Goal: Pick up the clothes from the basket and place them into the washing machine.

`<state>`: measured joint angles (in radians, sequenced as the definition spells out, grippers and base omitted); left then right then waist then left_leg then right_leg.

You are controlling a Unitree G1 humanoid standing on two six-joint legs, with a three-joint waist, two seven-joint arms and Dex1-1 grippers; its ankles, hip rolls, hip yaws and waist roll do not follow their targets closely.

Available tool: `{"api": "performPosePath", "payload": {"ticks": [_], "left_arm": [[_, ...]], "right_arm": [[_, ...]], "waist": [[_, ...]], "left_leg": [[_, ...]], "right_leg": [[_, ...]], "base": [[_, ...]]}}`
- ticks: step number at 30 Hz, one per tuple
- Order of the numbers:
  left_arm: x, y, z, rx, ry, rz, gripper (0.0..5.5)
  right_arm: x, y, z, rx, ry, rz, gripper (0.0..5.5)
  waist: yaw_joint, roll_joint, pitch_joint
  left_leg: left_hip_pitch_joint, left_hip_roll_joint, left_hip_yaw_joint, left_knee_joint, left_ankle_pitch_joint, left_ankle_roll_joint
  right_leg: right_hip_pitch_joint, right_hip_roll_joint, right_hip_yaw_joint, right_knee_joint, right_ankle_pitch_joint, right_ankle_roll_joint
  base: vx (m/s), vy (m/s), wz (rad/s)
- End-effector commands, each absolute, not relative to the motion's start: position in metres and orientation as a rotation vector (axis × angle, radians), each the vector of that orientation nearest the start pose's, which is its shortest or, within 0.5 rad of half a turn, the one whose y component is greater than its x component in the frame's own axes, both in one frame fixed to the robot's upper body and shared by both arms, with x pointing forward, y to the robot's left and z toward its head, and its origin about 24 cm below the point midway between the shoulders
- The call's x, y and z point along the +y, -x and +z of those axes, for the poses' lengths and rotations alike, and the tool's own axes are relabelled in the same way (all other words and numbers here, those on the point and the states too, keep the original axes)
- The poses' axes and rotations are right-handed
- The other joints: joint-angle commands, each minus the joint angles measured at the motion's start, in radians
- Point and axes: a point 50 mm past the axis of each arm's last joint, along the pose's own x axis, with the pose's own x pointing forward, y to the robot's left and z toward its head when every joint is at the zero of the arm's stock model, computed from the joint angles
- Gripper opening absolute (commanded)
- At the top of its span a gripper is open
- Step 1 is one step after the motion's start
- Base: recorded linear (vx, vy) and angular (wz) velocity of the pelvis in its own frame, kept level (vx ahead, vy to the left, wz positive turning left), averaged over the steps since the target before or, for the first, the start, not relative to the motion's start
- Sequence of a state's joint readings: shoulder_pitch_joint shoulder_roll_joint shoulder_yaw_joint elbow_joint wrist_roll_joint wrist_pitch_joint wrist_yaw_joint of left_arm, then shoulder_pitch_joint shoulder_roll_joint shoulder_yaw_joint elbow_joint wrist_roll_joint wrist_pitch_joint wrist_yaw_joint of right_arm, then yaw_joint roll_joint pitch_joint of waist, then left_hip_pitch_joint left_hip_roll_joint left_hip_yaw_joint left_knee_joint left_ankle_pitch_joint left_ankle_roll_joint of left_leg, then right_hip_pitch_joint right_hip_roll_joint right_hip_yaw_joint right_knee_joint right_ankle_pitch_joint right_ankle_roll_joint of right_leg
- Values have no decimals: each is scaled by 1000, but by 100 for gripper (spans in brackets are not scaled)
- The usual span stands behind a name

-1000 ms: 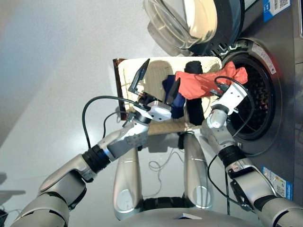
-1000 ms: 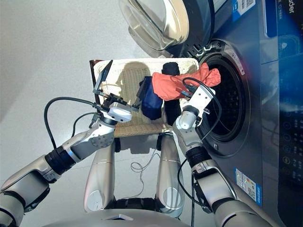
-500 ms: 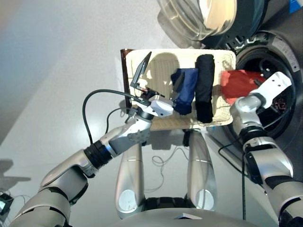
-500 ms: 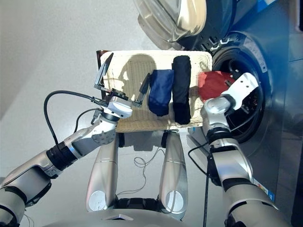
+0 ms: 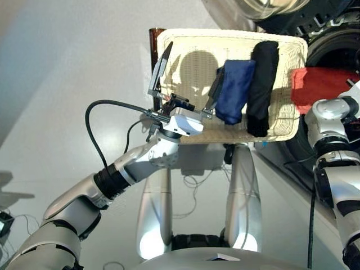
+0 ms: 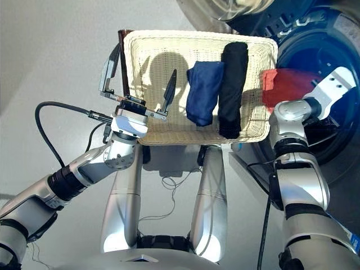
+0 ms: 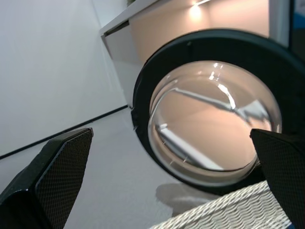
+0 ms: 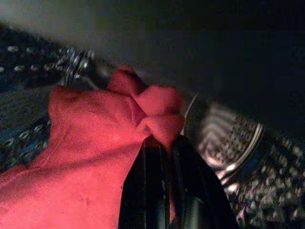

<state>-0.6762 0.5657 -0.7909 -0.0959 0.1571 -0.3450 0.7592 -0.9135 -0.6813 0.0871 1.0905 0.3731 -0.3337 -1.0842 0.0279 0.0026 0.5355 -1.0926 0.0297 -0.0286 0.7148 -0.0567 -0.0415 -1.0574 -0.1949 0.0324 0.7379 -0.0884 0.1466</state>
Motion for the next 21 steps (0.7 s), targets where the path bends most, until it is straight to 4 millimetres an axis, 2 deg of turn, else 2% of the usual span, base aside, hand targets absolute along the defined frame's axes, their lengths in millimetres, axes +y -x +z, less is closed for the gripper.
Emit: {"api": "performPosePath", "payload": {"ticks": [1,7,10,12,13,16,17,20,21], "left_arm": [[56,-238,217,-1183,-196,-250,550],[62,-237,219,-1179,-198,-241,550],[64,-237,220,-1177,-198,-240,550],[65,-237,220,-1175,-192,-245,550],[66,-237,220,-1168,-188,-246,550],[68,-235,222,-1174,-179,-247,550],[68,-235,222,-1171,-175,-244,550],[68,-235,223,-1176,-171,-249,550],[68,-235,224,-1179,-171,-249,550]], "right_arm": [[-407,-300,216,-339,139,-1535,0],[-430,-279,229,-379,-61,-1645,0],[-436,-274,232,-405,-182,-1672,0],[-436,-273,234,-407,-209,-1674,0],[-436,-274,233,-403,-206,-1672,0],[-435,-275,233,-407,-208,-1659,0],[-435,-276,233,-408,-206,-1656,0],[-433,-278,233,-417,-224,-1644,0],[-432,-278,233,-419,-223,-1642,112]], "waist": [[-25,59,-15],[-26,63,-15],[-25,64,-15],[-26,63,-15],[-26,62,-15],[-26,62,-15],[-26,62,-15],[-26,63,-15],[-27,61,-15]], "left_leg": [[39,17,36,29,-77,-18],[7,15,43,51,-85,-18],[0,16,43,58,-87,-19],[-10,15,47,59,-76,-17],[-4,17,48,65,-88,-18],[-11,17,50,59,-78,-16],[-4,18,50,64,-89,-16],[-4,18,51,64,-86,-16],[-9,17,51,61,-77,-14]], "right_leg": [[-24,21,-9,32,-13,-33],[-55,22,-1,49,-18,-32],[-65,21,3,57,-21,-32],[-76,21,4,57,-10,-33],[-72,22,6,65,-20,-32],[-77,22,6,57,-9,-33],[-71,23,6,62,-19,-32],[-70,25,7,61,-17,-33],[-75,26,7,57,-9,-34]], "base": [[0,0,0],[0,0,0],[0,0,0],[0,0,0],[0,0,0],[0,0,0],[0,0,0],[0,0,0],[0,0,0]]}}
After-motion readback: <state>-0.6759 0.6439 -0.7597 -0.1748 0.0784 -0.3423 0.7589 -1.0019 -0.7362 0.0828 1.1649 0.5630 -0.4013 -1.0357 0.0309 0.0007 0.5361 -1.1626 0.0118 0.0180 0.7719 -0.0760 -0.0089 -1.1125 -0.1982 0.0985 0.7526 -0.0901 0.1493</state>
